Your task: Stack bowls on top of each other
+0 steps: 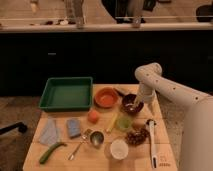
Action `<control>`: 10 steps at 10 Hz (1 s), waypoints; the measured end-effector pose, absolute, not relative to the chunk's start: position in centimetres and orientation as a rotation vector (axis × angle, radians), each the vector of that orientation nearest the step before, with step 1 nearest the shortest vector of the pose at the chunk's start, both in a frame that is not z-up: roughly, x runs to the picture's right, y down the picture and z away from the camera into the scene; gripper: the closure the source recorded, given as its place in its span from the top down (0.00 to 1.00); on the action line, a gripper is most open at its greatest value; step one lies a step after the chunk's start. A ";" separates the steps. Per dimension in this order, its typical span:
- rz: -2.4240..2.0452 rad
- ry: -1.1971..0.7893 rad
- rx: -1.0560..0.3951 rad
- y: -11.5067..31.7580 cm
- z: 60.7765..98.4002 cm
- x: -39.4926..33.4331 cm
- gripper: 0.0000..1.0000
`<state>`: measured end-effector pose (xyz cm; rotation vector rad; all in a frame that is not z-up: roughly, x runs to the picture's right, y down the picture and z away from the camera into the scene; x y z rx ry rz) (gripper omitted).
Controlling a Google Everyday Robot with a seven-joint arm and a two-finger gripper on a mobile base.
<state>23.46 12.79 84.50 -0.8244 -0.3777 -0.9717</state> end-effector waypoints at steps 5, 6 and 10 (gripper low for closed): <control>-0.990 -0.335 -0.867 13.6 86.1 23.4 0.80; -0.995 -0.332 -0.883 13.9 86.4 23.3 0.80; -0.998 -0.328 -0.909 14.0 86.8 23.4 0.51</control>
